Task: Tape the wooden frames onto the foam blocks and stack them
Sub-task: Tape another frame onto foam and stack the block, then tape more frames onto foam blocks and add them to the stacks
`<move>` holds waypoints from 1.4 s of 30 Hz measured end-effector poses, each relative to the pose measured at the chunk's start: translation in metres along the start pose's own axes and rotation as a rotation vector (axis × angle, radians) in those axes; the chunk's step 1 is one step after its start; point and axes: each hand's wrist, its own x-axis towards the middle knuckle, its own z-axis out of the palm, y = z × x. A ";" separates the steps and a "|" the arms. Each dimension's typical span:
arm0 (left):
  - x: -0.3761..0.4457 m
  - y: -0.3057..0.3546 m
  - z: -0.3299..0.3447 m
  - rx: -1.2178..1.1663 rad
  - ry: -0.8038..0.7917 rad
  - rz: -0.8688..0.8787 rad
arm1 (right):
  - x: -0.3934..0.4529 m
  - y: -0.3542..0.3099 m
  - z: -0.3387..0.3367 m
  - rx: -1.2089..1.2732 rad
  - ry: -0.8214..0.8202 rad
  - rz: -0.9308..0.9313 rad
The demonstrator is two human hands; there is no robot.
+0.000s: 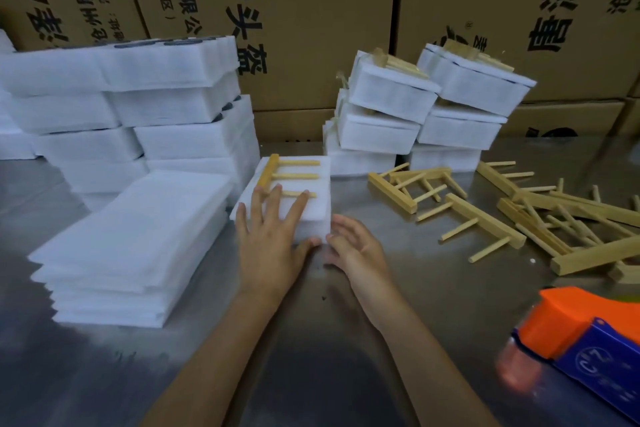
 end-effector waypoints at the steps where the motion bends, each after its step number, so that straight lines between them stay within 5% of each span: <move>1: 0.000 0.001 0.002 0.006 0.010 -0.016 | 0.000 -0.001 0.000 0.001 -0.004 0.000; 5: 0.011 0.011 0.009 0.048 0.045 -0.090 | 0.000 -0.003 -0.001 0.019 0.002 0.026; 11: 0.039 0.000 0.025 -0.088 -0.029 0.050 | 0.000 -0.012 -0.007 0.160 0.009 0.129; 27: 0.195 -0.049 0.093 -0.039 -0.353 0.071 | 0.013 -0.013 -0.010 0.317 -0.028 0.228; 42: 0.181 0.005 0.060 0.011 -0.549 -0.037 | 0.011 -0.014 -0.017 0.379 -0.073 0.219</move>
